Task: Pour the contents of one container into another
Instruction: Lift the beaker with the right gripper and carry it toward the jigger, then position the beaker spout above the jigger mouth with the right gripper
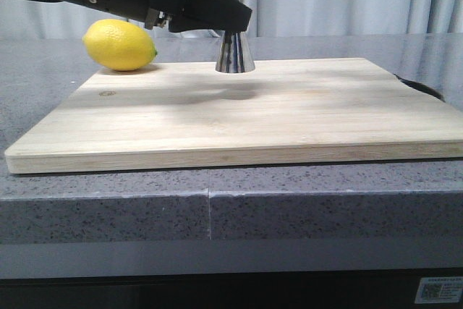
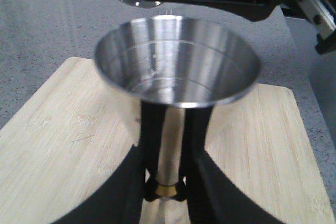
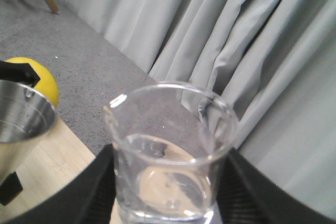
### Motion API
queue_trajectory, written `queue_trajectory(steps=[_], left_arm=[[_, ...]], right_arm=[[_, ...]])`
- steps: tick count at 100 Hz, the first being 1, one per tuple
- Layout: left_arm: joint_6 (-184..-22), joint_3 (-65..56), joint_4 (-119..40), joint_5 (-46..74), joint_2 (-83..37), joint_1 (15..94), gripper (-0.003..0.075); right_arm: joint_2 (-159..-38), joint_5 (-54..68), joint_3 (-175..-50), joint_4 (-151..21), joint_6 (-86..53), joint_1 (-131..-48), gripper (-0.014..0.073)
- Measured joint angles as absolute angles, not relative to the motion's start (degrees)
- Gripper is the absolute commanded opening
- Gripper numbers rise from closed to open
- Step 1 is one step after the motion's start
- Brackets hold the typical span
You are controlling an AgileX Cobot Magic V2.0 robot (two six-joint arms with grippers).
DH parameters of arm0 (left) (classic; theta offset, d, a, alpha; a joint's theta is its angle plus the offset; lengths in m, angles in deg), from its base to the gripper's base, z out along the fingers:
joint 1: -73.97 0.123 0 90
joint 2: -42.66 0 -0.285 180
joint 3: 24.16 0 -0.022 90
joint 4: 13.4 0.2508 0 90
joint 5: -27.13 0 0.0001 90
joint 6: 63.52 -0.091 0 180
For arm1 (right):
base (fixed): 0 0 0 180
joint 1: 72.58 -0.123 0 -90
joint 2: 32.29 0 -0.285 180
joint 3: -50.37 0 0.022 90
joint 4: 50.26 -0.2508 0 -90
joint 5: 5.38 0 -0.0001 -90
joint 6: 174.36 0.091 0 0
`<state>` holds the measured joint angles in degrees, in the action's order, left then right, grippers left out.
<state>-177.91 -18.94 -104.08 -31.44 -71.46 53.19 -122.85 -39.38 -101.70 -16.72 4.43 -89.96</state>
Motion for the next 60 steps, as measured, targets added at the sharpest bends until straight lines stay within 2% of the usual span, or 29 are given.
queue_trajectory(steps=[60], left_arm=[[-177.91, -18.98, -104.0, -31.44, -71.46, 53.19, 0.0093]], right_arm=[[-122.85, -38.02, -104.75, -11.78, 5.08, -89.96, 0.0195]])
